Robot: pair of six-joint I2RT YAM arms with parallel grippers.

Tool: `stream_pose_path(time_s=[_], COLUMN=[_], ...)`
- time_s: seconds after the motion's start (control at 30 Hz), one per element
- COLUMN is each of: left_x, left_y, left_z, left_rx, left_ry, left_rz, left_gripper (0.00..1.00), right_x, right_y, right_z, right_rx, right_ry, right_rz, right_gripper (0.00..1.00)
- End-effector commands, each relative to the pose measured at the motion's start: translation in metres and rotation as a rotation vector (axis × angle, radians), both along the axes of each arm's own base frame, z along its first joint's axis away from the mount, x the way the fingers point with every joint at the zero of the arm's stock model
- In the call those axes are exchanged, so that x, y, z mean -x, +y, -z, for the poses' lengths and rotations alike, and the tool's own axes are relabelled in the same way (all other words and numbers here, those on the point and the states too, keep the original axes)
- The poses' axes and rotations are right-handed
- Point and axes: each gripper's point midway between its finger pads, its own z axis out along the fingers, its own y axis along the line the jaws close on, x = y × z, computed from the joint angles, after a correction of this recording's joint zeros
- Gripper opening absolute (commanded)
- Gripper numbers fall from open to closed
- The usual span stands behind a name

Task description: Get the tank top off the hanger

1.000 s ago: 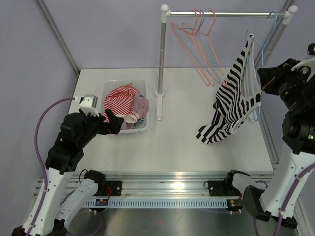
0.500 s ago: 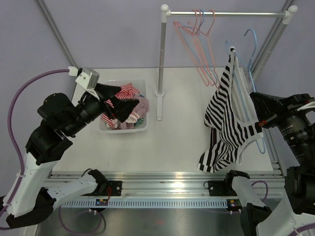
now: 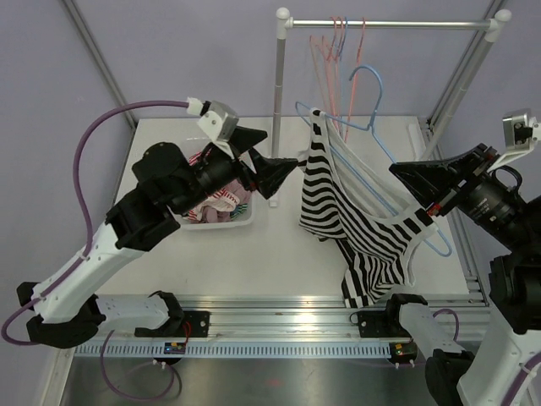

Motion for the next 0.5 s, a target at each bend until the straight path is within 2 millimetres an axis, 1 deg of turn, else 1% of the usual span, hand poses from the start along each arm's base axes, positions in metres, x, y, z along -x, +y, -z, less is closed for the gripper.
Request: stream_pose_path(time_s=[0.0, 0.03, 0.07, 0.1, 0.13, 0.2, 0.27, 0.3, 0.33, 0.4, 0.47], left_x=[-0.008, -0.008, -0.012, -0.017, -0.021, -0.027, -0.036, -0.037, -0.043, -0.049, -0.054], left_y=[-0.005, -0.01, -0.01, -0.015, -0.016, -0.019, -0.027, -0.027, -0.032, -0.03, -0.031], left_z=[-0.038, -0.036, -0.037, -0.031, -0.028, -0.025, -0.016, -0.017, -0.011, -0.01, -0.006], left_rx=[0.081, 0.074, 0.078, 0.062, 0.057, 0.049, 0.021, 0.019, 0.005, 0.002, -0.006], left_ry=[-0.094, -0.095, -0.091, -0.084, -0.076, -0.073, -0.055, -0.056, -0.047, -0.042, -0.038], left_rz=[-0.073, -0.073, -0.1, -0.109, -0.13, -0.146, -0.166, -0.173, -0.186, -0.223, -0.243], left_gripper=[0.99, 0.99, 0.99, 0.99, 0.99, 0.99, 0.98, 0.97, 0.95, 0.92, 0.85], right_x=[0.005, 0.004, 0.007, 0.005, 0.009, 0.011, 0.014, 0.015, 0.019, 0.022, 0.025], right_y=[0.014, 0.016, 0.016, 0.017, 0.018, 0.019, 0.02, 0.021, 0.022, 0.023, 0.023], right_z=[-0.017, -0.016, -0.016, -0.015, -0.016, -0.016, -0.016, -0.016, -0.017, -0.018, -0.018], right_rx=[-0.037, -0.04, -0.045, -0.048, -0.051, -0.057, -0.058, -0.058, -0.057, -0.06, -0.059], right_ry=[-0.05, -0.05, -0.05, -0.046, -0.052, -0.051, -0.055, -0.057, -0.065, -0.066, -0.07], right_rz=[-0.127, -0.139, -0.145, -0.147, -0.161, -0.172, -0.181, -0.186, -0.196, -0.21, -0.208], right_gripper=[0.0, 0.0, 0.0, 0.0, 0.0, 0.0, 0.0, 0.0, 0.0, 0.0, 0.0])
